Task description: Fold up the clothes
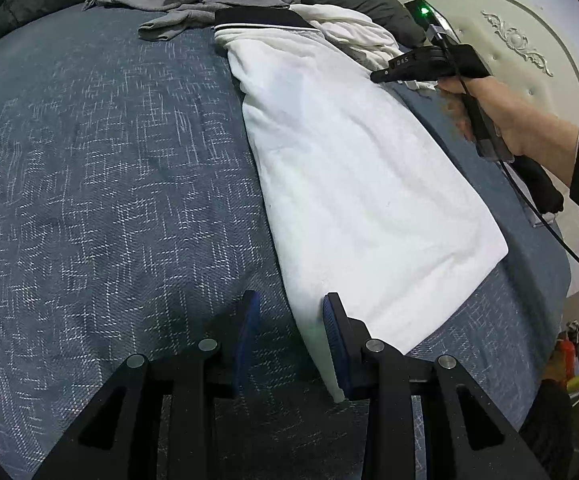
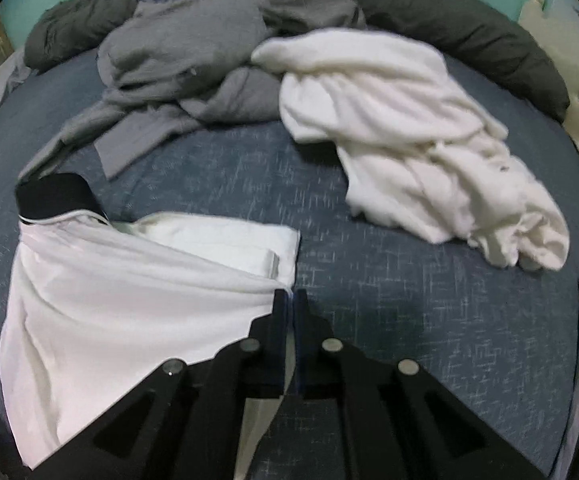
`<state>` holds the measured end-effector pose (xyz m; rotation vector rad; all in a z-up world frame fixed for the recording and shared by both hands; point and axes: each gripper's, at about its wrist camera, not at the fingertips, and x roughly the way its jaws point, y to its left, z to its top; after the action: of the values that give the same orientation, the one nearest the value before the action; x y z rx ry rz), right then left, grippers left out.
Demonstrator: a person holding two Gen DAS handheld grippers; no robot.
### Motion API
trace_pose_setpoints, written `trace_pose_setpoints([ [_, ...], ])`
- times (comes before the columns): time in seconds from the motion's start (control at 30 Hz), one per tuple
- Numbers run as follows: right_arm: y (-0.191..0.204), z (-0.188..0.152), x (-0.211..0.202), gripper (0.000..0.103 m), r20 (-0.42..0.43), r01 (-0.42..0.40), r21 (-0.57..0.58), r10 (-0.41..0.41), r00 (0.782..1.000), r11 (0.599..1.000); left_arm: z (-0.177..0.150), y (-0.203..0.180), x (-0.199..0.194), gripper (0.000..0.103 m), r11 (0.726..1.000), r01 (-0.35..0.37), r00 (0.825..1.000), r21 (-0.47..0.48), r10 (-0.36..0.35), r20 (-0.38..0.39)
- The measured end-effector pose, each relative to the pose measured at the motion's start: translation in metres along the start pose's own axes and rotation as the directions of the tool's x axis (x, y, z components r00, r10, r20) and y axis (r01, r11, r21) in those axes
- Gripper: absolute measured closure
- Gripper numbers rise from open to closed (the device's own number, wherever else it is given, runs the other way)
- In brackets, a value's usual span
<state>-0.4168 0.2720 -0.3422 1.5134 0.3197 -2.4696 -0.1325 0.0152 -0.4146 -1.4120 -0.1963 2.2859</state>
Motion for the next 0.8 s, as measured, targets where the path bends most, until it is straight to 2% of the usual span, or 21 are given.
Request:
trace_pose_setpoints([
  [0.13, 0.001, 0.004, -0.003, 0.100, -0.019, -0.040, -0.008, 0.040, 0.999, 0.999, 0.002, 0.002, 0.000, 0.066, 1.000, 0.003, 1.000, -0.005, -0.003, -0.001],
  [0.2, 0.004, 0.011, -0.015, 0.097, 0.012, -0.036, -0.025, 0.037, 0.999, 0.999, -0.005, -0.001, -0.001, 0.066, 1.000, 0.005, 1.000, -0.008, -0.005, 0.000],
  [0.27, 0.010, 0.020, -0.035, 0.090, 0.070, -0.032, -0.057, 0.036, 0.997, 0.998, -0.005, 0.001, -0.002, 0.066, 1.000, 0.009, 1.000, -0.014, -0.009, 0.000],
  [0.37, 0.036, 0.038, -0.062, 0.085, 0.127, -0.076, -0.157, 0.096, 0.987, 0.985, -0.005, 0.002, -0.003, 0.066, 1.000, 0.013, 1.000, -0.025, -0.013, 0.001],
  [0.43, 0.066, 0.051, -0.077, 0.077, 0.139, -0.101, -0.258, 0.141, 0.980, 0.961, -0.005, 0.002, -0.004, 0.066, 1.000, 0.011, 1.000, -0.025, -0.011, 0.001],
  [0.5, 0.096, 0.064, -0.084, 0.072, 0.126, -0.118, -0.332, 0.168, 0.978, 0.936, -0.005, 0.001, -0.005, 0.066, 1.000, 0.010, 1.000, -0.024, -0.010, 0.000],
  [0.6, 0.138, 0.076, -0.085, 0.072, 0.084, -0.152, -0.409, 0.203, 0.976, 0.900, -0.006, 0.000, -0.006, 0.066, 1.000, 0.001, 1.000, -0.018, -0.001, 0.002],
  [0.8, 0.191, 0.083, -0.060, 0.067, -0.024, -0.162, -0.526, 0.175, 0.984, 0.835, -0.005, 0.001, -0.006, 0.065, 1.000, -0.011, 1.000, -0.003, 0.011, 0.001],
])
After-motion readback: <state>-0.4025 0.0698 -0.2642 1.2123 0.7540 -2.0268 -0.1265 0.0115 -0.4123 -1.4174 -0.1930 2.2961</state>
